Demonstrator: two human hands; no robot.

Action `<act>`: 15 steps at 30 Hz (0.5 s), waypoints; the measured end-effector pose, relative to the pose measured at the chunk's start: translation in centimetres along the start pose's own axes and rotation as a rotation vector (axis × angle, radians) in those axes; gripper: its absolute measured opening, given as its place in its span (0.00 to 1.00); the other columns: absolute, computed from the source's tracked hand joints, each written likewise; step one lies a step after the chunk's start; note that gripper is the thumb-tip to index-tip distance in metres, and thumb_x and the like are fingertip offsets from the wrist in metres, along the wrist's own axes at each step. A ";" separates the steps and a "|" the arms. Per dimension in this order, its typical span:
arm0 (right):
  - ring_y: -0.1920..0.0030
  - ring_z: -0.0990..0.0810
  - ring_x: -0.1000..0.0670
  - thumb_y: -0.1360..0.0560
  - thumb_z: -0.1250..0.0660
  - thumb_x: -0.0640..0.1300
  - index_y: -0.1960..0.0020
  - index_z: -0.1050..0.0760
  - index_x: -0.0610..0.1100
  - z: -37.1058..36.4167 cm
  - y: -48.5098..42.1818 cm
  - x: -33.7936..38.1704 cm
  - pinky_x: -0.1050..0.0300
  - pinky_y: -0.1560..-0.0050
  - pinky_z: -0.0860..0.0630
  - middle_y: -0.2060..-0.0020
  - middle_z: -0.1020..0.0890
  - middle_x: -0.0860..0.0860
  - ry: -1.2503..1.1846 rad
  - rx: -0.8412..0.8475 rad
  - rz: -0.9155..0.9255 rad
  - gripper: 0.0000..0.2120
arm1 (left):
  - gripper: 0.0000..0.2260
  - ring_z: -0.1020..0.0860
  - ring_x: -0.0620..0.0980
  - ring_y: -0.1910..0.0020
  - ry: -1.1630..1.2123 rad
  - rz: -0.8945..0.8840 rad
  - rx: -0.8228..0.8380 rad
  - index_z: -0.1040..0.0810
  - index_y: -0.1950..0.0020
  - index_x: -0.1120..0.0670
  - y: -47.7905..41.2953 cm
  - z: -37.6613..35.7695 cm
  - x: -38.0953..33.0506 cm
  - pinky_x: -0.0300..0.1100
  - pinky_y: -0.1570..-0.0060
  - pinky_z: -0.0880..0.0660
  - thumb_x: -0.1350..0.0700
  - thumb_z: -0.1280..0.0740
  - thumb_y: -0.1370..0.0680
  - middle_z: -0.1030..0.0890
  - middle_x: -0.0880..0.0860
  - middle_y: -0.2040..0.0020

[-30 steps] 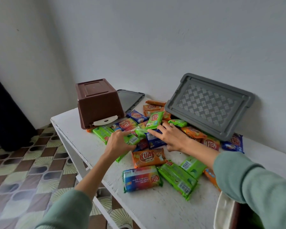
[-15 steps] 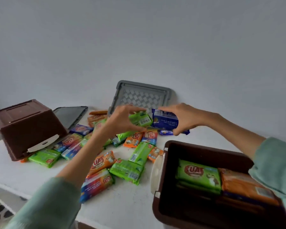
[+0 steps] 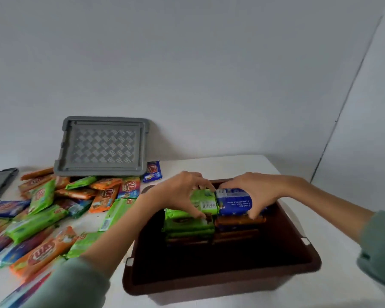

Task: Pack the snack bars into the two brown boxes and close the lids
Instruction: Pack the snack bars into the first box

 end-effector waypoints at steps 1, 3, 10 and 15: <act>0.52 0.31 0.54 0.37 0.24 0.45 0.30 0.39 0.51 -0.8 -0.1 -0.2 0.67 0.60 0.34 0.50 0.31 0.53 0.044 -0.011 -0.007 0.40 | 0.30 0.27 0.46 0.46 -0.058 -0.003 0.028 0.29 0.35 0.47 -0.3 -0.8 -0.1 0.38 0.48 0.29 0.44 0.26 0.34 0.25 0.50 0.42; 0.51 0.33 0.54 0.37 0.25 0.47 0.29 0.41 0.52 -1.8 -0.2 -0.5 0.62 0.56 0.33 0.49 0.32 0.52 0.114 -0.046 -0.027 0.42 | 0.30 0.28 0.47 0.44 -0.160 -0.010 0.053 0.32 0.33 0.47 -0.6 -2.0 -0.2 0.37 0.49 0.34 0.43 0.27 0.32 0.27 0.50 0.40; 0.40 0.32 0.51 0.33 0.27 0.51 0.26 0.46 0.51 -2.7 0.2 0.0 0.60 0.47 0.30 0.39 0.34 0.49 0.210 -0.112 -0.054 0.42 | 0.30 0.30 0.47 0.40 -0.321 -0.058 0.022 0.35 0.29 0.47 -0.5 -2.5 -0.6 0.38 0.50 0.35 0.41 0.32 0.29 0.27 0.49 0.37; 0.41 0.32 0.49 0.33 0.28 0.48 0.29 0.37 0.50 -2.1 0.3 1.3 0.59 0.53 0.29 0.38 0.37 0.47 0.288 -0.206 -0.053 0.34 | 0.26 0.29 0.47 0.39 -0.456 -0.123 -0.034 0.28 0.34 0.48 -0.4 -1.9 -1.2 0.44 0.39 0.36 0.39 0.33 0.29 0.27 0.49 0.35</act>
Point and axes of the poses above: each hand's wrist, its own y-axis away from the middle knuckle, its own z-axis out of the back of the hand, x = y × z, the point moved 6 cm from there along -y, towards the middle knuckle
